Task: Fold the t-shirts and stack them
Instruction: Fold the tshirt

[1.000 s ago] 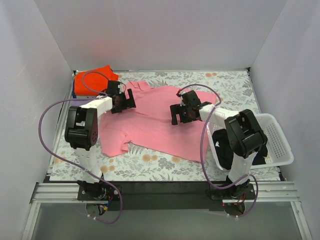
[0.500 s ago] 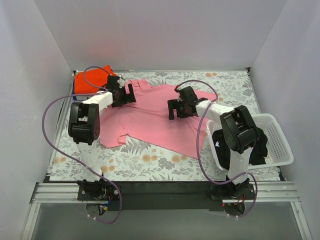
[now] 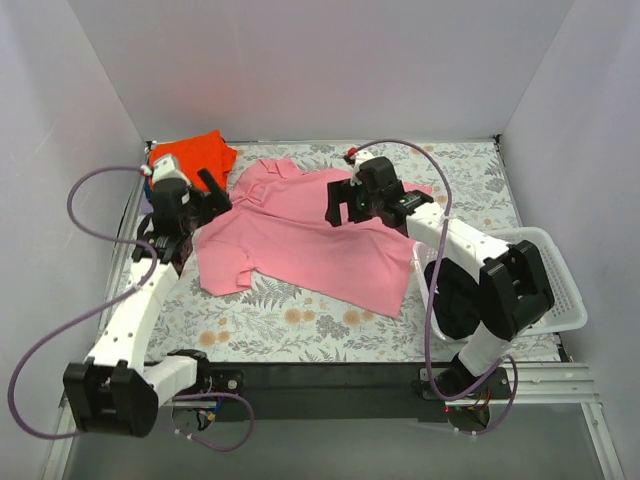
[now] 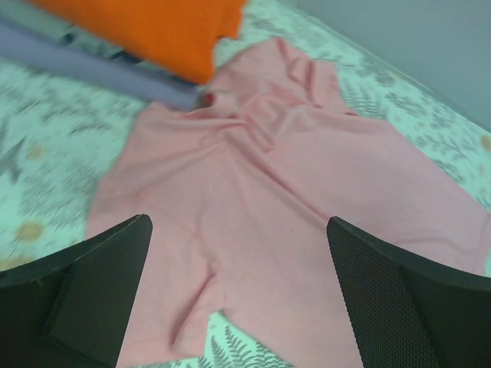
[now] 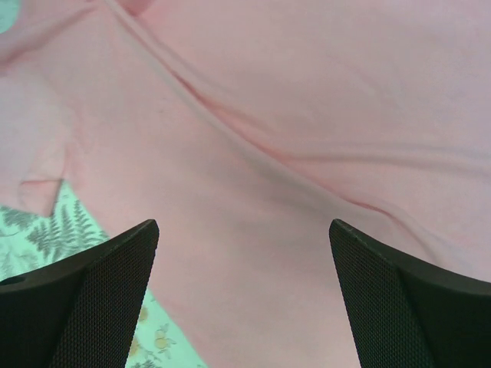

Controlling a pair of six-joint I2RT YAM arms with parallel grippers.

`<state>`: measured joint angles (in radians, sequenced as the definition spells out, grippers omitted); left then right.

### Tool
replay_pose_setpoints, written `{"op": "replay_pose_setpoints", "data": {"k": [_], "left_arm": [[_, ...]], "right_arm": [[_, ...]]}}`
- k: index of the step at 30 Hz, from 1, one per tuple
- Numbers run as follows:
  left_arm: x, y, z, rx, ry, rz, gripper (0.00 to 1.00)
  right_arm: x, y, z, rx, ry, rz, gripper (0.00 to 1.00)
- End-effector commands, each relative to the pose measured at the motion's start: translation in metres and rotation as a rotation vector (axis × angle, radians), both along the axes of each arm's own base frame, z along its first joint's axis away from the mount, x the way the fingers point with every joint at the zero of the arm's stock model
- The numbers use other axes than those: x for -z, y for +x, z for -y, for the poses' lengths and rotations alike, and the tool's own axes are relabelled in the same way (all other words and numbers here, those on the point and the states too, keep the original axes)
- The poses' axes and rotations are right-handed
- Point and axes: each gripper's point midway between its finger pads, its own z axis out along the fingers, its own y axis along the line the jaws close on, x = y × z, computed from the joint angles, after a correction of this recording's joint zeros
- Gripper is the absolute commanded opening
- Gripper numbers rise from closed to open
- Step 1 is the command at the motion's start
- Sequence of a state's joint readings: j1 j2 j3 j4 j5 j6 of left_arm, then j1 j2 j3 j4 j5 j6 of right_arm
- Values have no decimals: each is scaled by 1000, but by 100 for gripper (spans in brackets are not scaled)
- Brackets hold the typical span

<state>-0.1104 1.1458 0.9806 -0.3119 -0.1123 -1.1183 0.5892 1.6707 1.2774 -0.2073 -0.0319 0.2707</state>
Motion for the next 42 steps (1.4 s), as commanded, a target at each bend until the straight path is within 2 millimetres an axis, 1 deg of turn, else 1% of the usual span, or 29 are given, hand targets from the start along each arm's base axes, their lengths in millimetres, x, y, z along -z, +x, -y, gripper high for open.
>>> {"op": "replay_pose_setpoints", "data": {"k": [1,2,3,4,5,7,8,9,11,13,14,15,16,17,18,19,21,22,23,27,28,30,31,32,33,35,36,39,42], "left_arm": [[74,-49,-53,-297,-5,-216,98],[84,-63,-58,-341,-31,-232,98],[87,-68,-66,-386,-48,-237,98],[90,-72,-69,-404,-64,-238,98],[95,-76,-77,-434,-78,-241,98],[100,-80,-90,-489,-149,-236,98],[104,-81,-94,-499,-178,-245,98],[113,-86,-101,-531,-233,-265,98],[119,-91,-105,-557,-257,-271,98],[133,-98,-100,-563,-286,-276,96],[133,-99,-100,-568,-297,-256,95],[136,-101,-100,-579,-307,-254,93],[146,-106,-94,-569,-329,-267,90],[142,-100,-92,-553,-345,-223,87],[146,-101,-89,-546,-361,-218,86],[156,-104,-87,-545,-373,-225,83],[161,-103,-86,-541,-378,-223,82],[166,-105,-85,-537,-378,-235,81],[170,-105,-84,-528,-371,-242,81],[177,-101,-79,-494,-383,-241,79],[178,-101,-78,-492,-388,-240,79],[182,-98,-75,-469,-399,-240,79],[184,-97,-73,-460,-404,-238,79],[184,-96,-73,-455,-409,-237,79],[186,-96,-67,-429,-427,-245,79],[190,-96,-65,-422,-429,-256,79],[192,-97,-65,-427,-426,-262,79],[197,-102,-64,-433,-418,-265,79],[196,-99,-58,-404,-436,-246,79]], "right_arm": [[-21,-23,-42,-105,56,26,98],[-23,-36,-62,-153,63,30,99],[-25,-43,-72,-178,65,36,98],[-26,-50,-82,-203,64,40,98],[-29,-64,-104,-257,73,44,98],[-29,-80,-129,-321,92,42,98],[-22,-95,-145,-369,89,30,98],[-27,-99,-155,-385,101,35,99],[-21,-107,-167,-401,102,18,98],[-21,-109,-169,-402,113,8,98],[-22,-109,-169,-401,117,7,98],[-20,-109,-168,-399,112,8,98],[-16,-109,-166,-394,103,5,98],[-17,-108,-163,-386,98,10,98],[-16,-109,-161,-382,95,11,98],[-10,-111,-157,-379,83,1,98],[-13,-113,-152,-372,84,7,98],[-7,-116,-147,-369,74,-3,98],[-12,-117,-143,-359,79,5,99],[-12,-121,-128,-326,68,8,99],[-19,-122,-125,-321,78,20,99],[-16,-126,-116,-311,70,15,98],[-16,-123,-107,-275,60,31,98],[-23,-122,-105,-265,70,39,98],[-17,-123,-98,-255,61,30,99],[-24,-119,-86,-225,74,38,98],[-20,-120,-80,-217,67,32,99],[-27,-113,-63,-178,81,47,98],[-35,-107,-50,-148,93,66,98]]}}
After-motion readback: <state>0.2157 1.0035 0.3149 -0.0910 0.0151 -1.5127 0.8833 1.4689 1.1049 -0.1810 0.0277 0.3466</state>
